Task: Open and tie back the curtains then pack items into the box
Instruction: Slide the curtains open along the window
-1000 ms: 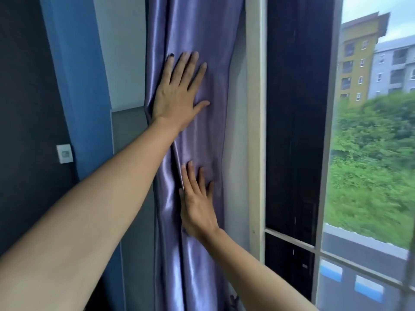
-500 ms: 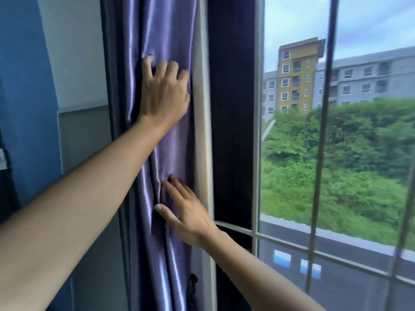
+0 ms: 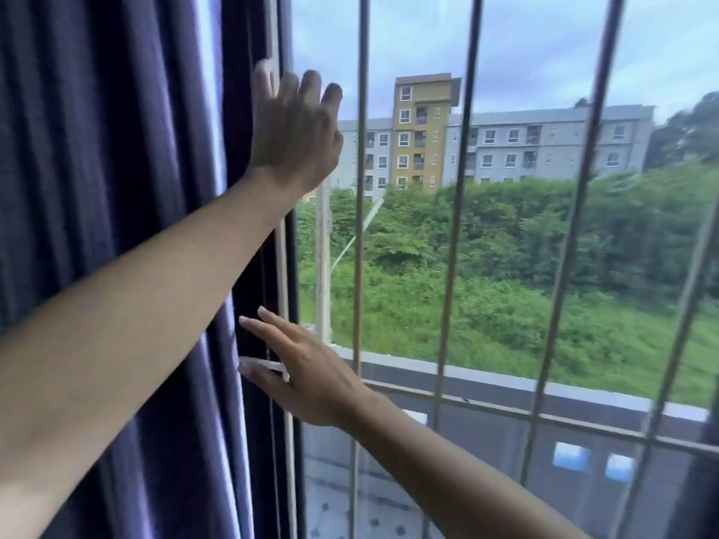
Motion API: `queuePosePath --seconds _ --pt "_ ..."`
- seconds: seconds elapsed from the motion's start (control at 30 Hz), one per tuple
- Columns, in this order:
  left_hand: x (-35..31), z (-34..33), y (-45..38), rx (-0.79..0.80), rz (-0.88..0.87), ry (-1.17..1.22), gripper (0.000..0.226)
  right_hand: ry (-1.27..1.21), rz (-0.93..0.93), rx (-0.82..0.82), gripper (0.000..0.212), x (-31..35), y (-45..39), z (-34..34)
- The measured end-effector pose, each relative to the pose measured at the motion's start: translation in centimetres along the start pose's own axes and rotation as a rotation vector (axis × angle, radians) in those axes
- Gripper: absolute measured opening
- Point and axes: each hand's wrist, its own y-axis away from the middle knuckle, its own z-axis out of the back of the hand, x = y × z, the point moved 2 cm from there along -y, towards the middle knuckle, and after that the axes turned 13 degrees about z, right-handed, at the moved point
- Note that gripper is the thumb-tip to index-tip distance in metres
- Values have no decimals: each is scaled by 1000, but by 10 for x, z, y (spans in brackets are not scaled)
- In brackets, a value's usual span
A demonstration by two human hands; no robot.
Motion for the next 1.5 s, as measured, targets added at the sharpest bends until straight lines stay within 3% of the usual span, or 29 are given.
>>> queuePosePath --seconds 0.17,0.33,0.53,0.8,1.03,1.27,1.37,1.5 --pt "-75 34 -5 -56 -8 104 36 171 95 -183 39 8 55 78" --pt "-158 74 -11 -92 1 259 39 359 71 -417 26 16 118 159" --pt "-277 123 -5 -172 -103 513 40 691 -7 -480 22 32 206 250" --pt "-409 183 8 -297 -121 956 51 1109 -308 -245 34 46 302 330" --pt "-469 207 20 -135 -34 1289 67 1263 -518 -113 45 55 342 364" --pt "-505 225 7 242 -4 1800 93 1560 -721 73 64 49 358 391" --pt "-523 245 -5 240 -43 1919 84 1642 -812 157 72 47 370 402" --pt "-559 262 -13 286 -59 1967 63 1727 -876 227 63 45 391 425"
